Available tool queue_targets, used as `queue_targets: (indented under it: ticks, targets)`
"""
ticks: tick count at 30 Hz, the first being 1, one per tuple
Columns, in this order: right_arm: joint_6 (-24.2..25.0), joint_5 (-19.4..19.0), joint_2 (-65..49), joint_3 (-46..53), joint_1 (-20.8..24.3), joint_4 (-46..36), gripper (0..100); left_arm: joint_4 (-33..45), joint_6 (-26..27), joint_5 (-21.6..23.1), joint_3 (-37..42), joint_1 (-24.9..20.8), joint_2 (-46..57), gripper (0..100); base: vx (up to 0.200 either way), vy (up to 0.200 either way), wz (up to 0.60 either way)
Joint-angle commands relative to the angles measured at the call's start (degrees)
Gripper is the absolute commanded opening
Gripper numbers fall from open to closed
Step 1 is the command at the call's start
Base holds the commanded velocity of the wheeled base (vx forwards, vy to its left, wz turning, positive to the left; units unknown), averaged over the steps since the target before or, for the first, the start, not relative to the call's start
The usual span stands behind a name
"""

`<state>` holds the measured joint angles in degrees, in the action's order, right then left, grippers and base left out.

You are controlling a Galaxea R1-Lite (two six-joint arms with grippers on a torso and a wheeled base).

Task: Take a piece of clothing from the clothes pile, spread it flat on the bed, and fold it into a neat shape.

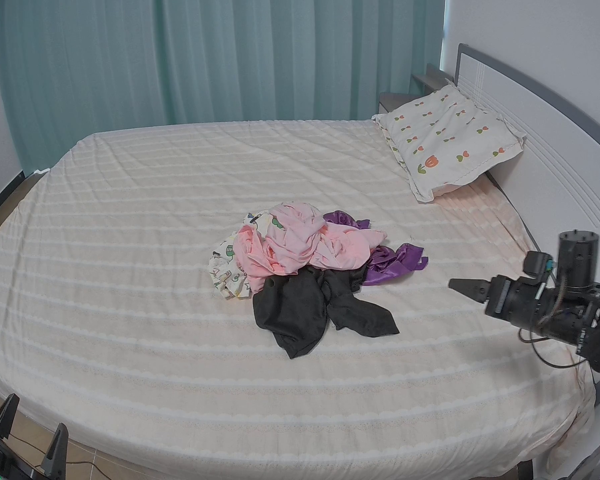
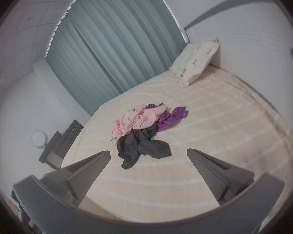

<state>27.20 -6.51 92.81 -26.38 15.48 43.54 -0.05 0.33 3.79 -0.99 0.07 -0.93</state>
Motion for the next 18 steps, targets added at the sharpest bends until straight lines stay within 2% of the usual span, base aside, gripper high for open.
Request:
queue_targets:
  ticks: [1,3,7,13,16,17,18]
  targets:
    - [18.9,6.2,37.2,-15.9,7.4,13.6,100,0.0,0.0,0.0,0.9,0.0,0.5,100,0.000,0.000,0.00]
    - [20.9,6.3,40.3,-18.2,7.4,13.7,100,0.0,0.0,0.0,0.9,0.0,0.5,100,0.000,0.000,0.00]
    - [21.3,6.5,46.9,-22.1,7.7,14.2,100,0.0,0.0,0.0,0.9,0.0,0.5,100,0.000,0.000,0.00]
    - [20.8,6.5,47.4,-21.4,8.1,17.2,100,0.0,0.0,0.0,0.9,0.0,0.5,100,0.000,0.000,0.00]
    - [19.6,6.5,47.8,-21.3,8.4,17.8,100,0.0,0.0,0.0,0.9,0.0,0.5,100,0.000,0.000,0.00]
    - [15.3,6.7,47.7,-21.6,8.7,18.2,100,0.0,0.0,0.0,0.9,0.0,0.5,100,0.000,0.000,0.00]
    - [13.4,6.9,47.8,-22.1,8.7,18.2,100,0.0,0.0,0.0,0.9,0.0,0.5,100,0.000,0.000,0.00]
